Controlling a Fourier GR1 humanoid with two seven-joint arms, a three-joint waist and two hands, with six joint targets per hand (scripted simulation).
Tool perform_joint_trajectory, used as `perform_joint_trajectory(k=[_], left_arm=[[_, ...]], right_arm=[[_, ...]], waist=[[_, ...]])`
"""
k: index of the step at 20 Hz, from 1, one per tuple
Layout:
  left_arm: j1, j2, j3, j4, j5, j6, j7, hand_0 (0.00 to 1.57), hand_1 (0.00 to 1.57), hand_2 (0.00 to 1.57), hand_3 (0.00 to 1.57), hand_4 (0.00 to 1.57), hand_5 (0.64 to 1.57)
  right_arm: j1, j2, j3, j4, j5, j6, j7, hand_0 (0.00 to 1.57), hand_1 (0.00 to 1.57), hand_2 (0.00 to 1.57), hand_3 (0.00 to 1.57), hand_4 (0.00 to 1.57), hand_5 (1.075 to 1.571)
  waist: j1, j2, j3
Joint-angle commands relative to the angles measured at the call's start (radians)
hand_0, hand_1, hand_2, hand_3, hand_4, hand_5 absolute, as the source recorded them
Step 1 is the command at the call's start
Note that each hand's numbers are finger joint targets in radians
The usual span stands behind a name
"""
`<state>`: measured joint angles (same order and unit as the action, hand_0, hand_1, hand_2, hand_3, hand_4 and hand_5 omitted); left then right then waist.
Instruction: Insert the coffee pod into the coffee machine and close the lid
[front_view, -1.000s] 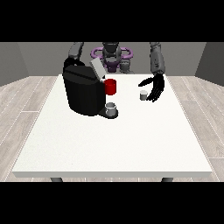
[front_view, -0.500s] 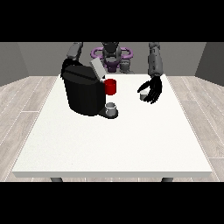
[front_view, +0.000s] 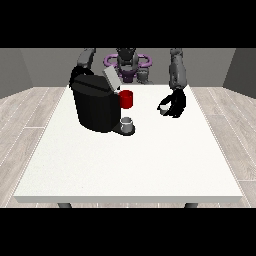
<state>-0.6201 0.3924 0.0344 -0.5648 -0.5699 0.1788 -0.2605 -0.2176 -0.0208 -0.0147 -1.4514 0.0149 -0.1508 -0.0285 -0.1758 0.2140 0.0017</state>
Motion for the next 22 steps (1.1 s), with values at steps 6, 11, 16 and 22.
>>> perform_joint_trajectory(k=[6,11,16,22], left_arm=[[-0.071,0.032,0.005,0.042,-0.032,-0.057,-0.027,1.32,1.32,1.43,1.41,0.55,1.571],[-0.143,0.0,-0.022,-0.05,-0.026,-0.141,-0.034,1.4,1.4,1.42,1.36,0.6,1.571],[-0.18,0.0,-0.02,-0.07,-0.017,-0.229,-0.014,1.24,1.24,1.33,1.32,0.53,1.571],[-0.23,0.029,0.016,-0.067,-0.026,-0.215,-0.023,1.26,1.26,1.33,1.29,0.54,1.571]], right_arm=[[-0.001,-0.013,-0.009,-0.007,-0.015,0.009,0.049,0.0,0.0,0.0,0.0,0.43,1.571],[-0.012,-0.02,-0.069,0.135,-0.045,0.018,-0.035,0.0,0.0,0.0,0.0,0.45,1.571],[-0.002,-0.017,-0.045,0.148,-0.034,0.0,-0.009,0.0,0.0,0.0,0.0,0.5,1.571],[-0.064,-0.06,-0.061,0.15,-0.061,0.054,-0.016,0.0,0.0,0.0,0.0,0.44,1.571]], waist=[[-0.007,-0.028,-0.0021],[0.039,-0.058,-0.0013],[0.04,-0.112,-0.0016],[0.008,-0.047,-0.0018]])
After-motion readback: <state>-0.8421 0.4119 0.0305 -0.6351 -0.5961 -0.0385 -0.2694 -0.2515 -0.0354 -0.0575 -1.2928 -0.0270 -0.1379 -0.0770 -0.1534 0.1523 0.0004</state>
